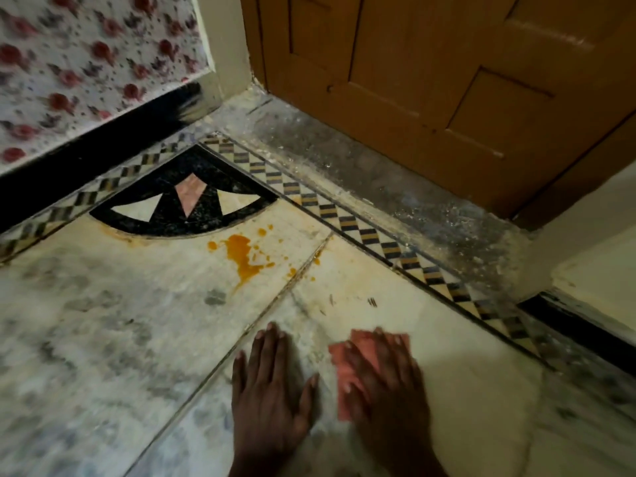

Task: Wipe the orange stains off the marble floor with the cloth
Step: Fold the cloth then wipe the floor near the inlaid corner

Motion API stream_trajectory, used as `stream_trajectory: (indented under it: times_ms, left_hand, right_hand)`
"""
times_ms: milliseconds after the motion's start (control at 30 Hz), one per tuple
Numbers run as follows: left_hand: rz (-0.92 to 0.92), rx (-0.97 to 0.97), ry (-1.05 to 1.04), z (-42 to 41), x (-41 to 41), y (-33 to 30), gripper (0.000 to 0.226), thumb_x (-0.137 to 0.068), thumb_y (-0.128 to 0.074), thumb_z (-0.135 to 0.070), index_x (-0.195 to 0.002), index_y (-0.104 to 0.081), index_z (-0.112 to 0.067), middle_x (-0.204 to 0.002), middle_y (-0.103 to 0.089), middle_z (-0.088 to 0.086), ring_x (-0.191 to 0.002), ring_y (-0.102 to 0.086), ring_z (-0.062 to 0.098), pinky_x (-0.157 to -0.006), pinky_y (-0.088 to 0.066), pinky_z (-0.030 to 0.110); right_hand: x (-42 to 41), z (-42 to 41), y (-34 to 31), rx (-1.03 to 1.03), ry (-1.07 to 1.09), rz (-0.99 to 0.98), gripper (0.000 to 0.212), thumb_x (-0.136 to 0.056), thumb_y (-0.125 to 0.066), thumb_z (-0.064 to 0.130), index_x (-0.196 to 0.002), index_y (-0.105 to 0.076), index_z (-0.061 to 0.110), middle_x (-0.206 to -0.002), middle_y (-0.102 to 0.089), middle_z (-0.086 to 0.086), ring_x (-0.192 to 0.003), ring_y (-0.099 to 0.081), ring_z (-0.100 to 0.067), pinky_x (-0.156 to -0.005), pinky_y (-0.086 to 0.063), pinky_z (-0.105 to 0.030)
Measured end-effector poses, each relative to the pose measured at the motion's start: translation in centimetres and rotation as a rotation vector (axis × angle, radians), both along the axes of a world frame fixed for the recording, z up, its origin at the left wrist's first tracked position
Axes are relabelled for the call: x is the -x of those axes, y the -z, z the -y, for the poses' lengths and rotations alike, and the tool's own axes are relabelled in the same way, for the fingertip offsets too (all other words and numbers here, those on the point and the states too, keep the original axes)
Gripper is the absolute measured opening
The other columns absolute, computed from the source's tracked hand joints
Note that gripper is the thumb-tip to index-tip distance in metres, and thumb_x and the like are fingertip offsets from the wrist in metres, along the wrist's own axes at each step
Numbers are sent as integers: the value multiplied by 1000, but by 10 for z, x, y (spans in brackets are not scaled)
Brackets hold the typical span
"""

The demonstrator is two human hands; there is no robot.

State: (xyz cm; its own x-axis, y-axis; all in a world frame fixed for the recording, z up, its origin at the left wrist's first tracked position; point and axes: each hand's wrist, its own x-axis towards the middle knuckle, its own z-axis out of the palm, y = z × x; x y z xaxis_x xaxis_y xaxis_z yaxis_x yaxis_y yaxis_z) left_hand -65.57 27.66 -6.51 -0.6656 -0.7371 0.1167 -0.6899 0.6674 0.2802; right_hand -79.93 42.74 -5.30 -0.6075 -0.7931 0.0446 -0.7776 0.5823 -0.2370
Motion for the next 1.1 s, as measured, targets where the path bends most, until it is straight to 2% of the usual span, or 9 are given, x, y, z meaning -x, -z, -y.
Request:
stream_trajectory:
  times_ms: [167, 267, 400, 500, 633, 767, 867, 933, 1100]
  left_hand:
    - [-16, -24, 14, 2, -1, 4, 85, -94, -49, -66, -159, -43, -11, -171, -31, 6, -160, -28, 25, -126, -25, 54]
    - [-30, -54, 39, 2, -3, 5, 80, -96, -50, -60, -160, -40, -13, -172, -29, 6, -160, -28, 26, -128, -18, 49]
    - [-248, -165, 42, 28, -21, -14, 69, -93, -52, -43, -152, -52, -7, -166, -40, 8, -149, -46, 32, -118, -38, 45]
    - [-176, -114, -24, 86, -43, -25, 75, -94, -43, -49, -157, -45, -8, -166, -39, 13, -149, -45, 35, -118, -43, 51]
    - [9, -37, -147, 179, -72, -15, 87, -95, -25, -64, -165, -28, -13, -173, -23, 10, -158, -28, 32, -126, -25, 53]
    - [-21, -34, -269, 198, -86, 0, 82, -98, -24, -68, -162, -35, -18, -172, -29, 4, -158, -29, 26, -126, -24, 48]
    - [-33, -56, -313, 199, -83, -3, 78, -97, -31, -62, -159, -42, -15, -170, -35, 5, -154, -36, 28, -123, -28, 48]
    - [-31, -65, -319, 198, -82, -6, 77, -97, -32, -61, -158, -43, -15, -170, -35, 5, -154, -37, 28, -123, -28, 47]
    - [-27, -73, -322, 203, -83, 0, 76, -98, -33, -61, -161, -37, -19, -173, -29, -1, -157, -30, 23, -126, -23, 46]
  right_hand:
    - [80, 79, 14, -76, 466, 107, 70, -96, -29, 65, -163, -22, 47, -176, -14, -11, -160, -11, -46, -125, -21, -62]
    - [54, 117, 9, -118, 189, 69, 69, -100, -32, 62, -162, -3, 56, -178, -3, -1, -162, 0, -42, -129, -9, -59]
    - [-19, 20, -4, -15, -64, 9, 63, -99, -40, 62, -159, -23, 57, -174, -23, 10, -162, -20, -31, -122, -29, -51]
    - [26, 3, 7, -90, 228, 59, 67, -96, -29, 67, -161, -22, 53, -174, -26, -2, -159, -23, -40, -120, -34, -56]
    - [76, 129, 8, -109, 519, 190, 68, -101, -25, 67, -164, -15, 44, -175, -12, -14, -159, -7, -49, -126, -17, -64]
    - [15, 179, 12, -74, 75, 48, 68, -101, -30, 65, -163, -7, 53, -178, -5, -5, -162, 2, -41, -130, -9, -56]
    - [-36, 108, 3, 1, -44, 7, 68, -95, -41, 66, -160, -24, 56, -175, -23, 5, -163, -15, -32, -125, -28, -54]
    - [-21, 84, 4, 34, 106, 15, 67, -93, -39, 66, -158, -36, 50, -172, -32, 3, -160, -25, -35, -121, -33, -59]
    - [57, 197, 11, -176, 465, 198, 73, -100, -18, 72, -165, 1, 45, -177, 7, -11, -160, 6, -47, -129, -8, -61]
